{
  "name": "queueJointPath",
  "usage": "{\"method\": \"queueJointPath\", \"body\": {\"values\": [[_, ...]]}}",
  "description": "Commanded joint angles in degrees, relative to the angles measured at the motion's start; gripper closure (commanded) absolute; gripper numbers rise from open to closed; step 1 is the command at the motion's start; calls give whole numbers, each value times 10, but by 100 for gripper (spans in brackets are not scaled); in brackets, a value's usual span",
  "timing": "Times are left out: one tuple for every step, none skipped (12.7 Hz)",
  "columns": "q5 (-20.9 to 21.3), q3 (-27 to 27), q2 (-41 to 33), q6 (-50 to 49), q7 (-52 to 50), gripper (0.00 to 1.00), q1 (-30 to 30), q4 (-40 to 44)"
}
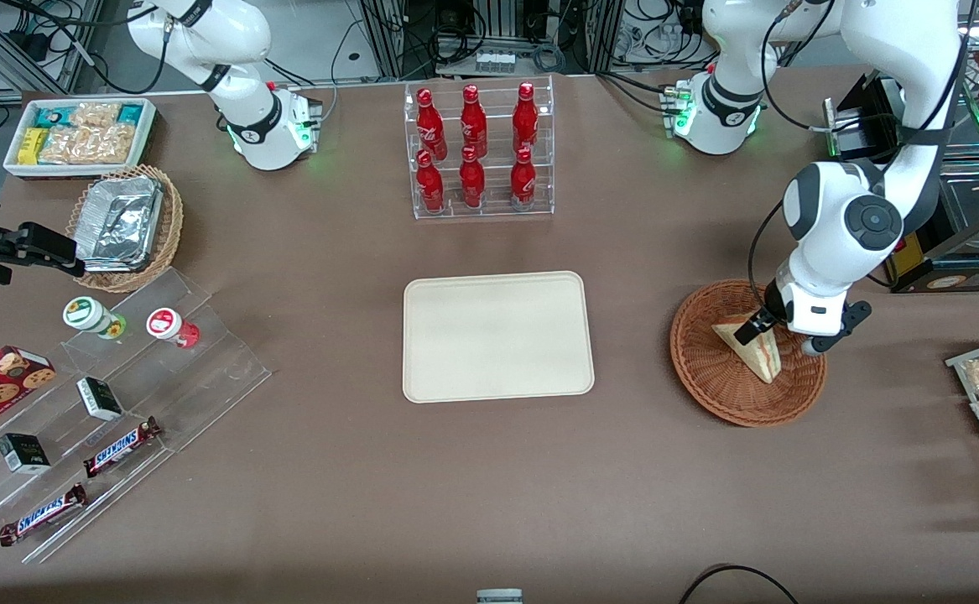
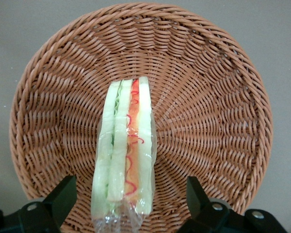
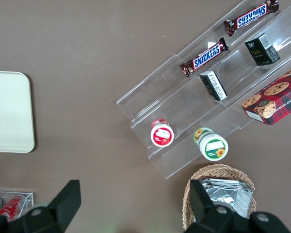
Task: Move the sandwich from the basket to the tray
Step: 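Lower the open left gripper and close it on the wrapped sandwich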
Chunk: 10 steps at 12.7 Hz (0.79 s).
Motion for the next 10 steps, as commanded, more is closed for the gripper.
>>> {"method": "queueJointPath", "body": {"values": [[-5, 0, 14, 36, -7, 0, 0, -8], [-5, 0, 18, 47, -7, 0, 1, -13], [-5, 0, 20, 52, -7, 7, 1, -17], [-5, 1, 20, 52, -8, 28, 1, -22], [-5, 0, 18, 51, -11, 59, 1, -28], [-5, 1, 14, 45, -11, 92, 1, -30], [-5, 1, 8, 31, -10, 100, 1, -30], [-5, 2, 0, 5, -4, 100, 1, -24], [-4, 3, -11, -23, 3, 100, 0, -16], [-4, 3, -18, -54, 14, 100, 0, 1]]}}
